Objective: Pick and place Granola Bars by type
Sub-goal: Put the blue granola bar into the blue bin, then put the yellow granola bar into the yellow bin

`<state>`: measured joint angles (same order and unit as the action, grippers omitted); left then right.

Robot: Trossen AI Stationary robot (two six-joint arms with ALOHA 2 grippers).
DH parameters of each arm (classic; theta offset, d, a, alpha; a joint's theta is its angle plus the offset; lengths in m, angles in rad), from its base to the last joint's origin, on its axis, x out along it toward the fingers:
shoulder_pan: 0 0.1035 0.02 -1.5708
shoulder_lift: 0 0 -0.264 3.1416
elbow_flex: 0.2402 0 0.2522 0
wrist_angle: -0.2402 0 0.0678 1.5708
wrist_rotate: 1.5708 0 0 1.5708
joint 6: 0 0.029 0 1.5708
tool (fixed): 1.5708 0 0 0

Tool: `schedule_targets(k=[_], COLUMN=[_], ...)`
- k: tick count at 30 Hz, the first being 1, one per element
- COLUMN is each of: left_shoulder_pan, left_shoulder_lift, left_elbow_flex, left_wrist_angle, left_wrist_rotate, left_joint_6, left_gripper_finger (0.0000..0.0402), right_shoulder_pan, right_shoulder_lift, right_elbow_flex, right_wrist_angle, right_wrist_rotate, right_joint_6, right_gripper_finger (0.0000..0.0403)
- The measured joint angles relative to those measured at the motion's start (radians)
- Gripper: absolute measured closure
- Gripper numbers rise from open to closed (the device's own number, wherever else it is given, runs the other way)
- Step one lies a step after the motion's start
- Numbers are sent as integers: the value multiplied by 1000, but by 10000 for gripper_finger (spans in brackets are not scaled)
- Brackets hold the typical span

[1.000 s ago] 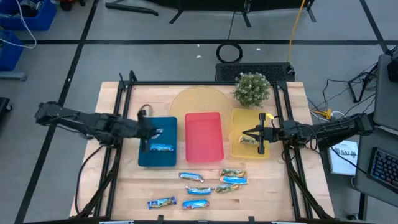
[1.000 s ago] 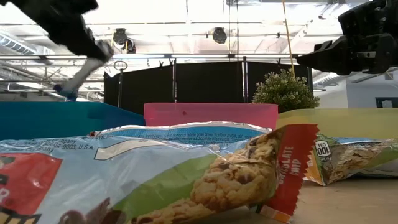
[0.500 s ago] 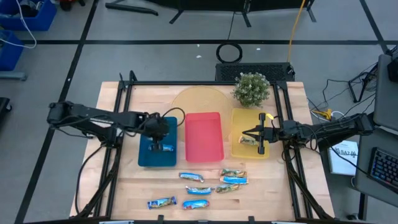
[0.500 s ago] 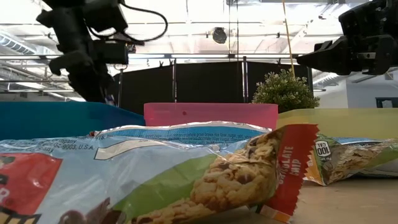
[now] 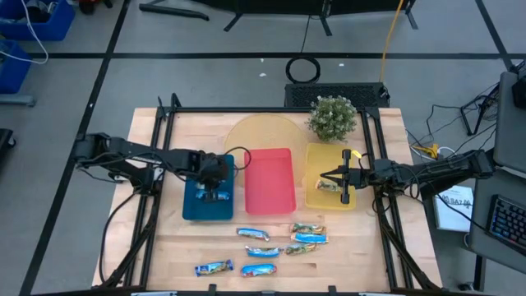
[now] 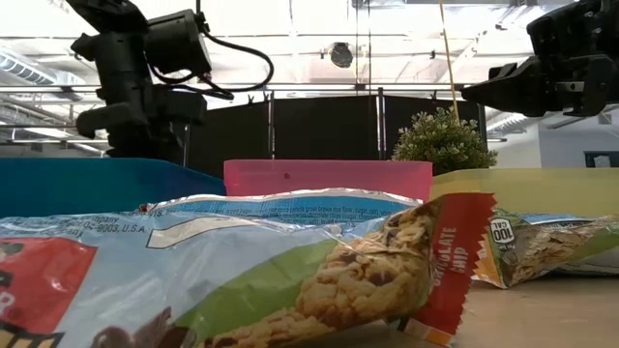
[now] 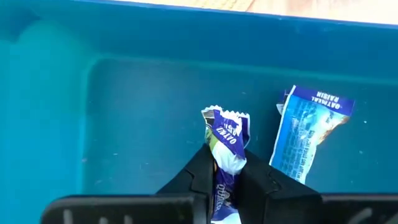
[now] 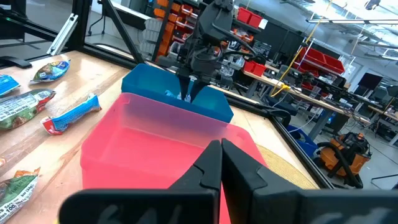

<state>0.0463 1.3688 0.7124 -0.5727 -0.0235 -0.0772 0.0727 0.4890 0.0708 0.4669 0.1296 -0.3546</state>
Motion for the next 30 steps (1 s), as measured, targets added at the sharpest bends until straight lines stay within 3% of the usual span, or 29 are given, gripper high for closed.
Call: schedule_targets(k=[10, 15, 18, 23, 27, 30], left_shoulder_pan=[-3, -44, -99, -155, -151, -151], left_shoulder_lift=[-55, -173, -318, -572, -730, -818], left_elbow_flex=[0, 0, 0, -16, -117, -231], left_wrist_angle=[-9, -54, -18, 65, 145, 272], left_wrist_rotate=[0, -4, -6, -87, -126, -63], left_joint_6=[-10, 67, 117, 139, 134, 176], left_gripper_finger=[267, 253, 270, 335, 391, 393], right_shoulder_pan=[0, 0, 0, 0, 0, 0], right_shoulder_lift=[0, 0, 0, 1, 1, 1], right_elbow_flex=[0, 0, 0, 0, 0, 0], right_wrist_angle=[0, 0, 0, -3, -4, -4], right_wrist_rotate=[0, 0, 0, 0, 0, -1], right_joint_6=[1, 1, 1, 23, 30, 37], right_gripper_finger=[403, 403, 403, 403, 403, 403])
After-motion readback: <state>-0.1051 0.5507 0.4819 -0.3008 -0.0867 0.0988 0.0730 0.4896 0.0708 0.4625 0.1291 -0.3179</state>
